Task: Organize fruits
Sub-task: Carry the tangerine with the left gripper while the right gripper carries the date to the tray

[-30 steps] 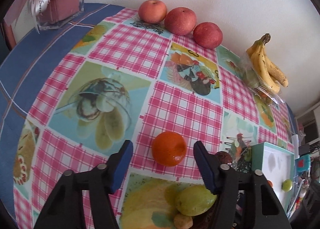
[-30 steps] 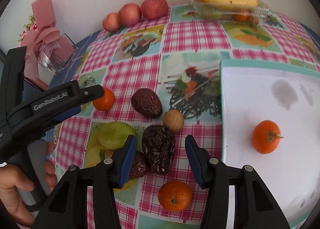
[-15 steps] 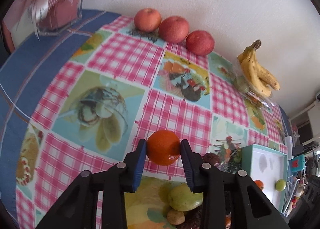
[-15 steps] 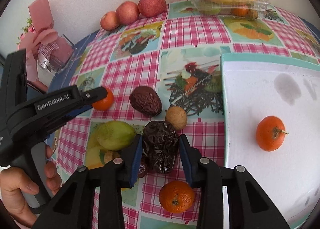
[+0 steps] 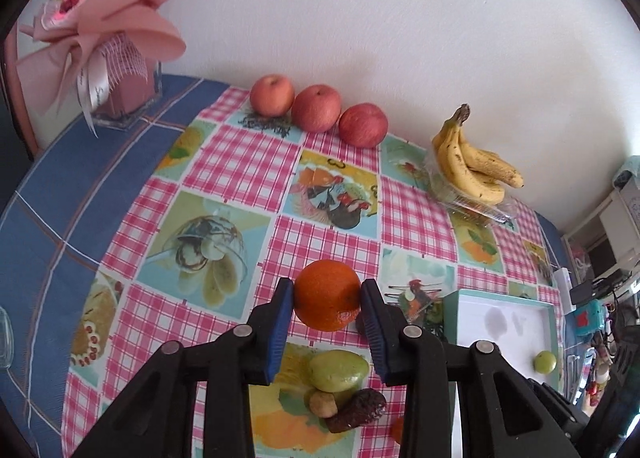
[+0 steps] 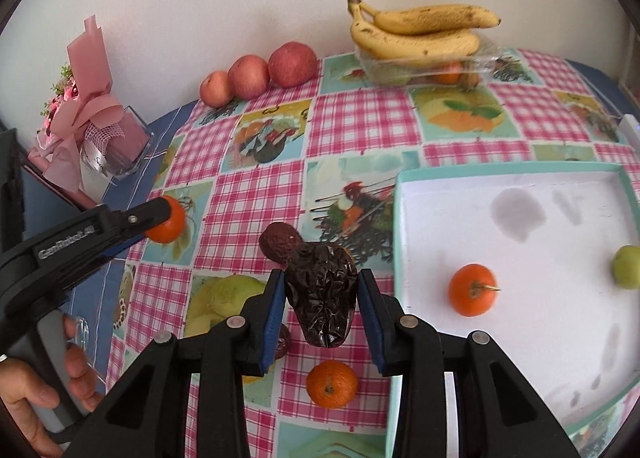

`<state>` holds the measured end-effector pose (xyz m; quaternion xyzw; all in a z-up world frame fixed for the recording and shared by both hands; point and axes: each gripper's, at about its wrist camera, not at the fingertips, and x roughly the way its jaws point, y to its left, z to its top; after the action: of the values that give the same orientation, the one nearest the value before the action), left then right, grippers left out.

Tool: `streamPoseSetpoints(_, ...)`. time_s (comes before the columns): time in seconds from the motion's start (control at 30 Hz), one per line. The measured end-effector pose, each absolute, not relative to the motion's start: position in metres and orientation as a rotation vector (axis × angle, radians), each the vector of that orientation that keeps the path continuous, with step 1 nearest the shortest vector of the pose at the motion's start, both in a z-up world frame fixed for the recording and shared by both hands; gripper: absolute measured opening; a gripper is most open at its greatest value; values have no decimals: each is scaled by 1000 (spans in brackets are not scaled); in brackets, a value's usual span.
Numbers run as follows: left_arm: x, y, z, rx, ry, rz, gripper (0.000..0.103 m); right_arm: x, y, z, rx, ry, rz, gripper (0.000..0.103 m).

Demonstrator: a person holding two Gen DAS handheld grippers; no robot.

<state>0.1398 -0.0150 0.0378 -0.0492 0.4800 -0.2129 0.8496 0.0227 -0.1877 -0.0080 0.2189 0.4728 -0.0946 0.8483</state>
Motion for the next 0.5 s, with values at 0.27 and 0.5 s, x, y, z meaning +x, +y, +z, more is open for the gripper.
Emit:
streamPoseSetpoints(0.27,125,-23,52,-79,986,-468,37,6,-203,10,442,965,-265,38)
streamPoseSetpoints(0.5,104,-52,55,-36,988,-545,37,-9,-230,13,436,966,-341,38)
